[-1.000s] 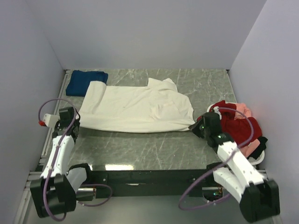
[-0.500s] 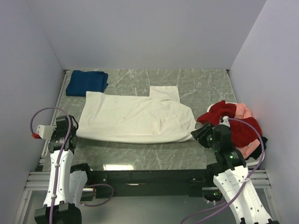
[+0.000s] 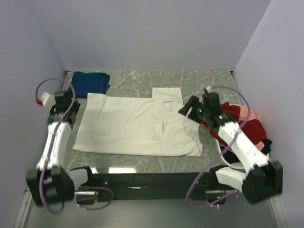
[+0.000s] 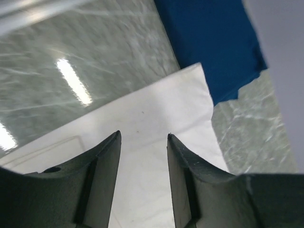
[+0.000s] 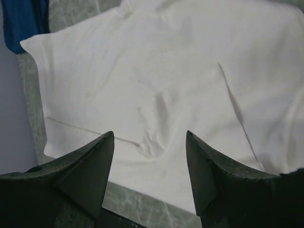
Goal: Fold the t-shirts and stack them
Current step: Fold the tshirt
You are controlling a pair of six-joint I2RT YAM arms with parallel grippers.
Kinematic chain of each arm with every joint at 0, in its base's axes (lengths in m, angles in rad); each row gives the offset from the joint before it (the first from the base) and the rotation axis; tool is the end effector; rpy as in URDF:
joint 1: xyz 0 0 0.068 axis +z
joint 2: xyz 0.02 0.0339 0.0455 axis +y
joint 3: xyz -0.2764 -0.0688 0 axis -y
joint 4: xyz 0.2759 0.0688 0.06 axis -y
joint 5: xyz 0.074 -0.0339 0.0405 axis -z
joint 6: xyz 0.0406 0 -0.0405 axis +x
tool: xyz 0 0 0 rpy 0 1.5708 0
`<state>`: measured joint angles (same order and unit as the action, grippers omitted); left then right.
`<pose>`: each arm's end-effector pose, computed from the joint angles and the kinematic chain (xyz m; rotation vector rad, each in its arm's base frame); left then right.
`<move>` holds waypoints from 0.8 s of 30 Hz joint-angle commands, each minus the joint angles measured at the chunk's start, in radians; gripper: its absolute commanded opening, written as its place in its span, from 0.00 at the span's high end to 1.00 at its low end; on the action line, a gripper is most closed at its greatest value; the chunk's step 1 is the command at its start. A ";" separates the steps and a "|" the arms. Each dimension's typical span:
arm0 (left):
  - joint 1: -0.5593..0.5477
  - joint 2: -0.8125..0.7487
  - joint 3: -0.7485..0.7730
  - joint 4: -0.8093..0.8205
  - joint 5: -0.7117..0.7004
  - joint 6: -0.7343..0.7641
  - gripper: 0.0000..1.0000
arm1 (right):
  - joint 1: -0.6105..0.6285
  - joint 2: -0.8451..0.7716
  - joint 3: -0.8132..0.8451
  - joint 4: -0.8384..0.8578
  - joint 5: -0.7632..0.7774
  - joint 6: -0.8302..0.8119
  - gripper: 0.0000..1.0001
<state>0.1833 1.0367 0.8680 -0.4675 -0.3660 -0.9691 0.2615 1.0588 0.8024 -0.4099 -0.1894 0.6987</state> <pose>0.2445 0.0601 0.2977 -1.3397 1.6934 -0.0478 0.2455 0.0736 0.2721 0.3992 2.2912 0.7170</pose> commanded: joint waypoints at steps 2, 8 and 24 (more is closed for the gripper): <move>-0.102 0.308 0.174 0.090 -0.017 0.066 0.51 | 0.033 0.290 0.251 0.151 0.025 -0.097 0.35; -0.139 0.678 0.466 -0.040 -0.117 -0.020 0.56 | 0.033 0.567 0.484 0.171 0.019 -0.159 0.37; -0.148 1.059 0.839 -0.117 -0.140 -0.063 0.56 | 0.019 0.759 0.613 0.194 -0.030 -0.215 0.38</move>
<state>0.0395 2.0563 1.6360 -0.5415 -0.4709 -1.0153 0.2901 1.7966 1.3586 -0.2535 -0.2062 0.5076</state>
